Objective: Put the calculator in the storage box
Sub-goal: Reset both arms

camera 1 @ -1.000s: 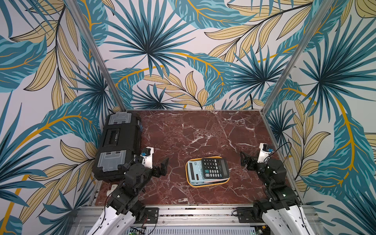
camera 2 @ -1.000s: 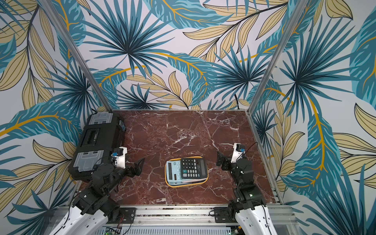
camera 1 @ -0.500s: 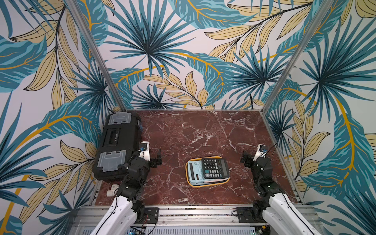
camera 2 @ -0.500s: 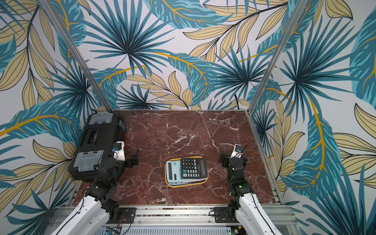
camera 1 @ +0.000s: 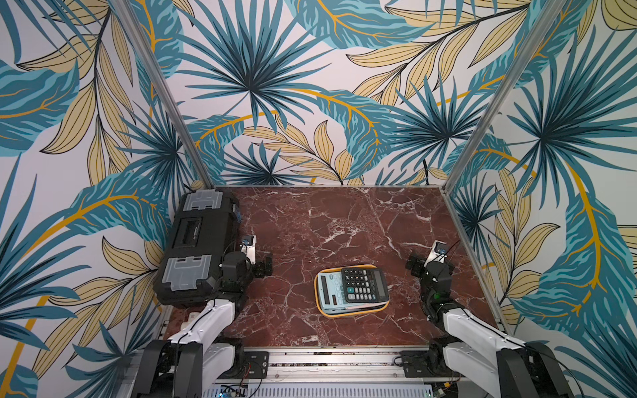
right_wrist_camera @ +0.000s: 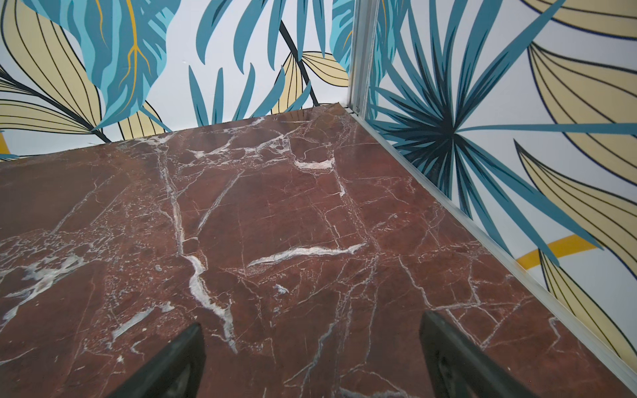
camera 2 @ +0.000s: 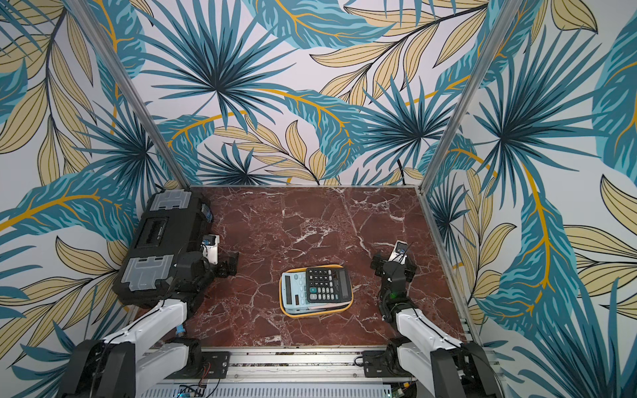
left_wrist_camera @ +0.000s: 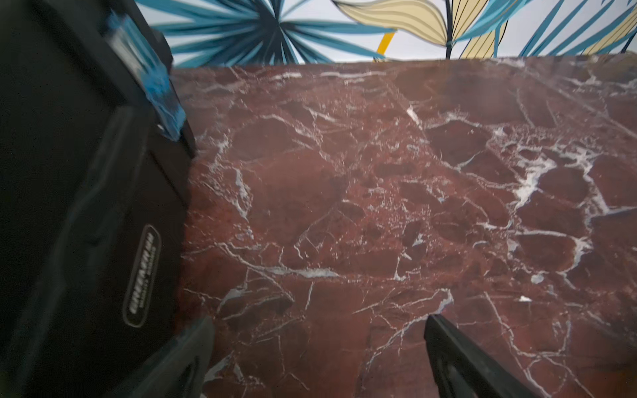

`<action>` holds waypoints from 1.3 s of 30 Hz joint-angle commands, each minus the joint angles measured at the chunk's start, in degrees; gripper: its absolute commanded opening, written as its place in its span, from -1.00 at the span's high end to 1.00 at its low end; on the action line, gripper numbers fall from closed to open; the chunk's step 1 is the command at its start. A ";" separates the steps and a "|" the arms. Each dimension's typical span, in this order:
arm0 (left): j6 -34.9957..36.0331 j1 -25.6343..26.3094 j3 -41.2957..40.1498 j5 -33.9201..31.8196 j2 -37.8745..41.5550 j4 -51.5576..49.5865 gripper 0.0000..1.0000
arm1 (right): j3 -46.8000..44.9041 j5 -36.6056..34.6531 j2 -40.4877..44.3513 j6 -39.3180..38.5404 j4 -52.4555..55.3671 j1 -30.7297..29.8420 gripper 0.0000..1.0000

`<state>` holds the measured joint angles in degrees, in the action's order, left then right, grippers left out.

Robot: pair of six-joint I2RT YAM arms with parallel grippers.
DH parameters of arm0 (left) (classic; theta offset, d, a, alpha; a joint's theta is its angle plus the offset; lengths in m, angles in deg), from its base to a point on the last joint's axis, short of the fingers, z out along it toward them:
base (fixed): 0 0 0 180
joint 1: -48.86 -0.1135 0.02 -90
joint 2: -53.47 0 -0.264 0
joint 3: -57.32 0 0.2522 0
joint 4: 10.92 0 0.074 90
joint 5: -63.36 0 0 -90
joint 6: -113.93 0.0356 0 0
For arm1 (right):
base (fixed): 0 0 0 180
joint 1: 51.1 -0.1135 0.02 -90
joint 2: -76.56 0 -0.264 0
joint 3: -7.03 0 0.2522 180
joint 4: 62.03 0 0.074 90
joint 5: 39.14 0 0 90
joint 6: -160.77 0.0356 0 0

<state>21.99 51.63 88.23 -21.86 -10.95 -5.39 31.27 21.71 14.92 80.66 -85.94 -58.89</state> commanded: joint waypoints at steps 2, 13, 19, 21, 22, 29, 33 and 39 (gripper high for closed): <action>0.92 -2.06 2.78 1.44 -2.91 8.61 -1.00 | 1.37 -0.67 -4.14 -2.54 -9.36 0.44 -0.99; -2.72 -6.89 -4.25 3.01 -1.96 24.15 -1.00 | 2.50 1.80 -10.93 -6.22 -17.35 0.58 -0.99; 1.34 -7.02 0.49 11.09 -9.09 24.43 -1.00 | 1.63 3.05 -17.38 -8.20 -26.46 0.58 -0.99; 2.87 -6.99 2.07 13.40 -10.62 23.70 -1.00 | 2.15 3.97 -17.87 -8.48 -25.84 0.53 -0.99; 3.25 -7.06 2.21 13.21 -11.11 24.44 -1.00 | 2.63 4.34 -18.25 -8.64 -25.41 0.52 -0.99; 4.68 -7.01 1.99 13.51 -16.74 30.95 -1.00 | 5.47 6.17 -24.91 -9.67 -26.18 0.58 -0.99; 4.38 -6.17 3.82 9.64 -19.48 30.09 -1.00 | 7.05 7.15 -24.86 -9.92 -22.97 0.56 -0.99; 6.58 -2.83 5.86 4.07 -22.46 28.02 -1.00 | 11.45 10.58 -25.04 -8.91 -14.51 2.28 -0.99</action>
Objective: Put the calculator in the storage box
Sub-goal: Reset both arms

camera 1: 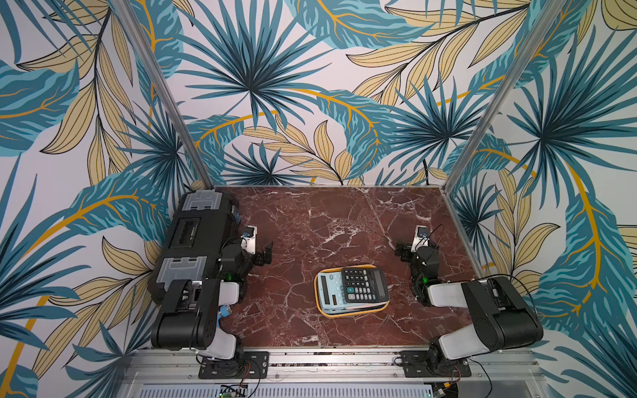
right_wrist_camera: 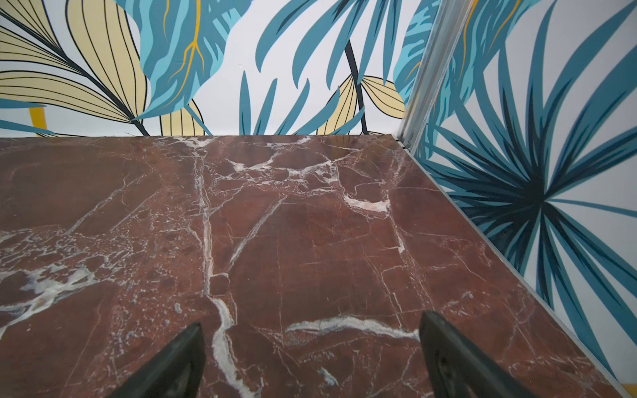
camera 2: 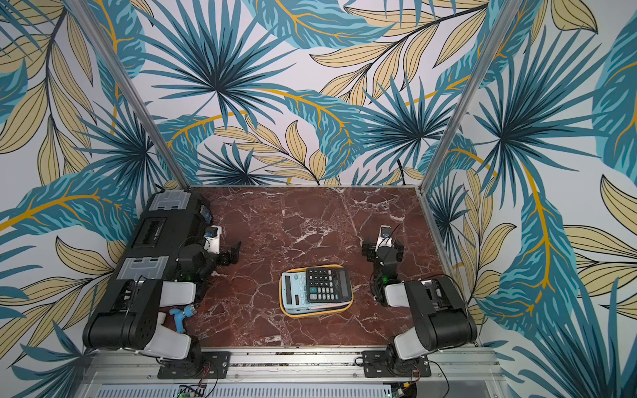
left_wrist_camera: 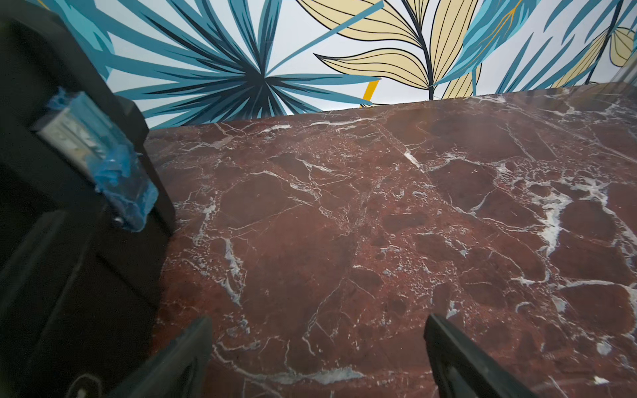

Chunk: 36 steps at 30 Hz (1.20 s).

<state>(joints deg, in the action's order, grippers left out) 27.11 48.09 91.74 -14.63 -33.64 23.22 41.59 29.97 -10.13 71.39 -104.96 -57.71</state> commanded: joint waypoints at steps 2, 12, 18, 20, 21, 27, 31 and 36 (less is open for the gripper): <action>1.17 0.78 2.28 -4.09 -0.01 -0.07 -1.00 | 1.52 3.31 -0.14 0.71 5.10 1.74 -0.99; 0.75 1.49 2.61 -7.37 0.03 -0.77 -1.00 | 1.86 5.33 0.21 1.63 6.24 3.10 -0.99; 0.70 1.49 2.63 -7.39 0.10 -0.71 -1.00 | 1.88 5.33 0.22 1.62 6.34 3.10 -0.99; 0.77 1.48 2.63 -7.36 0.02 -0.76 -1.00 | 1.87 5.33 0.16 1.65 6.33 3.09 -0.99; 0.74 1.52 2.63 -7.43 0.01 -0.71 -1.00 | 1.88 5.33 0.19 1.64 6.39 3.10 -0.99; 0.73 1.53 2.63 -7.37 0.02 -0.78 -1.00 | 1.88 5.33 0.17 1.66 6.38 3.07 -0.99; 0.71 1.51 2.62 -7.42 0.05 -0.72 -1.00 | 2.05 5.40 0.15 1.53 6.58 3.10 -0.99; 0.76 1.60 2.61 -7.39 0.07 -0.74 -1.00 | 1.97 5.42 0.17 1.66 6.54 3.10 -0.99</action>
